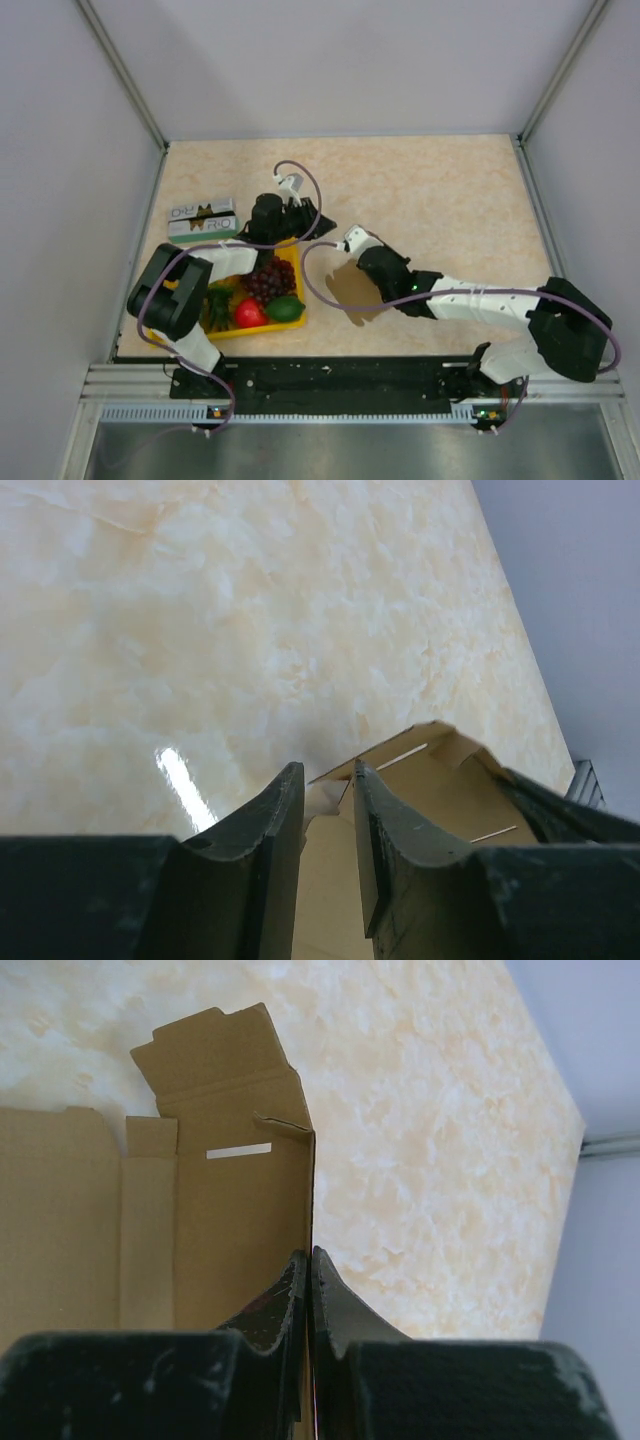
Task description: Fold the paper box
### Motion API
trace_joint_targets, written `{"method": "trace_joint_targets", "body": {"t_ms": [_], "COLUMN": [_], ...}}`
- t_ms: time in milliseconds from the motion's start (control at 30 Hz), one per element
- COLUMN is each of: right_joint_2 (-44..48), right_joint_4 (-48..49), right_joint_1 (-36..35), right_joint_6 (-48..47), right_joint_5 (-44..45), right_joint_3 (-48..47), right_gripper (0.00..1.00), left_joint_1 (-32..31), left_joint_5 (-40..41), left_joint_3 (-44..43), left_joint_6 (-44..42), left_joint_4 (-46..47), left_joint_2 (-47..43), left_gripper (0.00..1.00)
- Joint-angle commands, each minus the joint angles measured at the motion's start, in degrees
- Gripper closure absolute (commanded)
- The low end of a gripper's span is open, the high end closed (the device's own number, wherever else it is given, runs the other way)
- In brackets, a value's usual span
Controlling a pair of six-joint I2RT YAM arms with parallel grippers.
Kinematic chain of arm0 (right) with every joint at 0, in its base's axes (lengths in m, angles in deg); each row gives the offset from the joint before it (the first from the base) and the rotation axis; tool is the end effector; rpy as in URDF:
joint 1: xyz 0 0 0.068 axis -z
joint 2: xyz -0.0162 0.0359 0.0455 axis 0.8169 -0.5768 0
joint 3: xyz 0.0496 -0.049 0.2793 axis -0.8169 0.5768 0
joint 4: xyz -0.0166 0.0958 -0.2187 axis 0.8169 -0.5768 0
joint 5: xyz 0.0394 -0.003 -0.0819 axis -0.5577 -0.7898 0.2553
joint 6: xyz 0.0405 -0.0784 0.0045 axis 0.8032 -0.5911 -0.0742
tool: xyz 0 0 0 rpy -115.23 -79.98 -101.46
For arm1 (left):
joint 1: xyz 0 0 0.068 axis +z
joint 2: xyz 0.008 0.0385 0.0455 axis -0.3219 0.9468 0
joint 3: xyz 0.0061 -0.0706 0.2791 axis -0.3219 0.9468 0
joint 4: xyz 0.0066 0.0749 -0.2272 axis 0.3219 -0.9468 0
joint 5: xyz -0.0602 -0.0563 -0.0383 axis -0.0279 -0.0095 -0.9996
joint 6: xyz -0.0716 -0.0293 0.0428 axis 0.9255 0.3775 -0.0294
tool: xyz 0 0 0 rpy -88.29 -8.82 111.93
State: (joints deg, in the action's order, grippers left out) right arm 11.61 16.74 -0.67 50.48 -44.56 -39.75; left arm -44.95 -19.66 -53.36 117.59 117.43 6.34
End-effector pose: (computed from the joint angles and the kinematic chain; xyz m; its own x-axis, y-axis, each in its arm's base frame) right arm 0.1974 0.1958 0.2223 -0.2397 -0.7057 -0.6668 -0.4019 0.6973 -0.5935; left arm 0.3099 -0.1867 0.2167 -0.6535 -0.2859 -0.7008 0.4402 0.6096 -0.6592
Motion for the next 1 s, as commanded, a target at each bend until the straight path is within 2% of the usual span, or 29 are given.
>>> {"method": "trace_joint_targets", "body": {"t_ms": [0, 233, 400, 500, 667, 733, 967], "right_joint_2": [-4.5, -12.4, -16.0, -14.8, -11.4, -10.4, -8.4], "right_joint_4": [5.6, 6.6, 8.8, 9.9, 12.2, 12.7, 13.5], "right_joint_1": [-3.8, -8.0, -9.9, -10.0, -10.0, -10.0, -10.0], "right_joint_6": [-8.2, -11.2, -12.3, -11.5, -12.6, -12.7, -11.2], "right_joint_5": [7.6, 10.1, 11.5, 11.3, 10.7, 9.7, 7.2], "right_joint_3": [-1.4, -4.1, -3.8, -3.1, -1.2, -0.8, 0.9], "right_gripper": [1.0, 1.0, 1.0, 1.0, 1.0, 1.0, 1.0], "left_joint_1": [0.8, 0.7, 0.3, 0.1, 0.0, -0.3, -0.8], "left_joint_5": [-6.1, -11.2, -13.0, -14.5, -17.5, -18.3, -19.0], "left_joint_3": [-8.2, -16.3, -15.3, -15.1, -10.8, -7.6, -1.1], "left_joint_6": [1.7, -0.2, -1.2, -1.9, -2.7, -2.4, -1.8], "left_joint_4": [-5.7, -7.4, -5.6, -4.9, -3.4, 0.1, 7.6], "left_joint_2": [7.2, 15.9, 18.0, 18.5, 16.1, 14.8, 11.1], "left_gripper": [0.69, 0.67, 0.71, 0.73, 0.76, 0.76, 0.72]}}
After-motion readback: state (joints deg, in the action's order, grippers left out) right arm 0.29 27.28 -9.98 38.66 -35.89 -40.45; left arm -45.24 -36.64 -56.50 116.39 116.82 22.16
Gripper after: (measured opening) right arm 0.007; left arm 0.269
